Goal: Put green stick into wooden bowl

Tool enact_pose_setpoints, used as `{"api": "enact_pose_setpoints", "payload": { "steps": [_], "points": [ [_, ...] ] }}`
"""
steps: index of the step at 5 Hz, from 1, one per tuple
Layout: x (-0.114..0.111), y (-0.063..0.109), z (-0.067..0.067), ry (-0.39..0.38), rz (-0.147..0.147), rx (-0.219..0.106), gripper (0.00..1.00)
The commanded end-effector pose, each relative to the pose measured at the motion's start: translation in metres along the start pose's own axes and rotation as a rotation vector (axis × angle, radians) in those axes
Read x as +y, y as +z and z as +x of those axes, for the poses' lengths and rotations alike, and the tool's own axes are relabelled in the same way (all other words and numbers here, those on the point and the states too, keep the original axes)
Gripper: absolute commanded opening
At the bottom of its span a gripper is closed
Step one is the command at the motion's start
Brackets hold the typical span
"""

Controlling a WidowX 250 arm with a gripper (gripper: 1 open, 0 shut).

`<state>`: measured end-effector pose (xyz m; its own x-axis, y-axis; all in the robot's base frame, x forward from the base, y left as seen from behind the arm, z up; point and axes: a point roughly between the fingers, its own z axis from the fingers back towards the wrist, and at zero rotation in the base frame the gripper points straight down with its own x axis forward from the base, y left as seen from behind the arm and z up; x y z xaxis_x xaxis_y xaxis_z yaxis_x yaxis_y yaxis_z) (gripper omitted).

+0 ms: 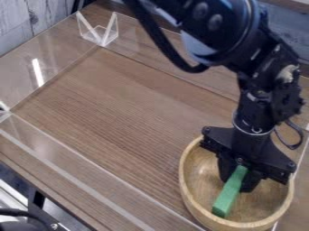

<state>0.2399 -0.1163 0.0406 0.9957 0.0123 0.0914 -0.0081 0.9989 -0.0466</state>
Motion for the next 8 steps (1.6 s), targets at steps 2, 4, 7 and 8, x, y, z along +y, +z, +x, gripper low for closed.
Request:
{"api": "enact_pose_setpoints", "payload": {
  "steps": [2, 4, 7, 8],
  "points": [
    [0.0029, 0.0281, 0.005, 0.032, -0.027, -0.052, 0.0],
    [0.0029, 0.0277, 0.0015, 0.043, -0.029, -0.046, 0.0],
    [0.0033, 0.026, 0.0, 0.049, -0.033, -0.04, 0.0],
    [0.0038, 0.0259, -0.0002, 0.051, -0.035, -0.038, 0.0]
  ]
}}
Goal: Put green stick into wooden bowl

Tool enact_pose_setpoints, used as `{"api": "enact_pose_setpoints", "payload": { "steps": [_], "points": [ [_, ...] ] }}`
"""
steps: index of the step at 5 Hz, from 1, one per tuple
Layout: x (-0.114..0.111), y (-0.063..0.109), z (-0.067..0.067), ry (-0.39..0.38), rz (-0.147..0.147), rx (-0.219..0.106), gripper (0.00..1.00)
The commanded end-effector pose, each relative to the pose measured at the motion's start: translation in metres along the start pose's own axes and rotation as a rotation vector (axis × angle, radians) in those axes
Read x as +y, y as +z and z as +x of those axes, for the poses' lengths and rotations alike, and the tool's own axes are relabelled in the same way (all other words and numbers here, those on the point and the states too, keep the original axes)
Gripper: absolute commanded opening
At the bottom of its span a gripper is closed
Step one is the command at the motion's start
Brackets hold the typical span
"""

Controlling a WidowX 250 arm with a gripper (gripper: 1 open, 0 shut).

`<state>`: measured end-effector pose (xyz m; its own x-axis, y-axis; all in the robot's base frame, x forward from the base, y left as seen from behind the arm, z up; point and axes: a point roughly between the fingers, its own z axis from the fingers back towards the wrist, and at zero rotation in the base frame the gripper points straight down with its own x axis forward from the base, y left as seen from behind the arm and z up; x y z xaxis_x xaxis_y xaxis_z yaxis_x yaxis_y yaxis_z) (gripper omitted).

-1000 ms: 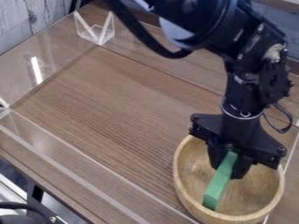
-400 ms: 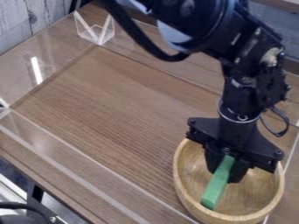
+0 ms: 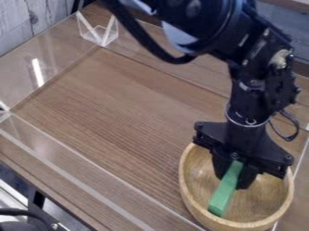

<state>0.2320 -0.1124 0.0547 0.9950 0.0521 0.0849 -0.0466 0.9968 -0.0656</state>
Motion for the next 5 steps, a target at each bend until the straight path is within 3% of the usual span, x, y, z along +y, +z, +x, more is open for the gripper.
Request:
{"api": "enact_pose_setpoints", "payload": {
  "steps": [1, 2, 3, 5],
  "points": [
    [0.0006, 0.0113, 0.0061, 0.011, -0.021, -0.041, 0.0],
    [0.0006, 0.0106, 0.0057, 0.012, -0.022, -0.04, 0.0],
    [0.0014, 0.012, 0.0038, 0.02, -0.025, -0.027, 1.0],
    [0.0008, 0.0158, -0.0009, 0.009, -0.018, -0.01, 1.0]
  ]
}}
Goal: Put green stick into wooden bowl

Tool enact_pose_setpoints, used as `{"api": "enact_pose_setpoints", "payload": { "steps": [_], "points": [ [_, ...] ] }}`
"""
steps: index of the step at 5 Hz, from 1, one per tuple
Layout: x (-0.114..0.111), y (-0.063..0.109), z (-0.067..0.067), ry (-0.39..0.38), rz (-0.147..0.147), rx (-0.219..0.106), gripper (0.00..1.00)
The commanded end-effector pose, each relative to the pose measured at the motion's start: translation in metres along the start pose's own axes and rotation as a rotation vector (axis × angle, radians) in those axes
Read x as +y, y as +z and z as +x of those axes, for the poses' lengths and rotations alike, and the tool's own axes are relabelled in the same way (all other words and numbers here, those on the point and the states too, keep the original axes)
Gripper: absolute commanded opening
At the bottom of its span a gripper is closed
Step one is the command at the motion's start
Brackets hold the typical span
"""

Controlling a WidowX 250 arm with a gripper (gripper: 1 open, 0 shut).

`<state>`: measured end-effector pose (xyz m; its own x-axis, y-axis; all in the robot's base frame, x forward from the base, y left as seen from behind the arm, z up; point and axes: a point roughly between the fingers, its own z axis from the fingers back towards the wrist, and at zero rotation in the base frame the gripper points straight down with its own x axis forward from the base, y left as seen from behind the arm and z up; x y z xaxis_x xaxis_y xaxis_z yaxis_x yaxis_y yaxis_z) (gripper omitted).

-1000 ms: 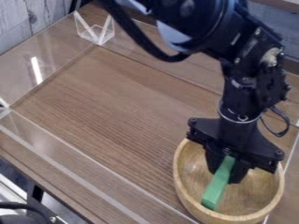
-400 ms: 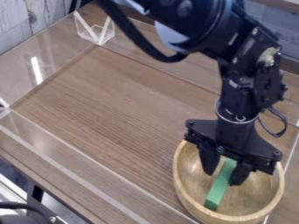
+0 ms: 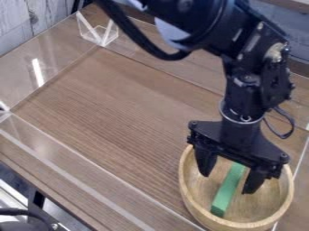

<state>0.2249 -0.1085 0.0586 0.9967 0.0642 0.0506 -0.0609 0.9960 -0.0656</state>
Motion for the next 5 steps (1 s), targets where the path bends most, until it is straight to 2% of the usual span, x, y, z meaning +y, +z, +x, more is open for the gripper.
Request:
{"api": "enact_pose_setpoints", "payload": {
  "steps": [1, 5],
  "points": [
    [-0.005, 0.0109, 0.0036, -0.019, -0.014, -0.042, 1.0],
    [-0.0084, 0.0109, 0.0029, -0.049, 0.006, -0.04, 1.0]
  ]
}}
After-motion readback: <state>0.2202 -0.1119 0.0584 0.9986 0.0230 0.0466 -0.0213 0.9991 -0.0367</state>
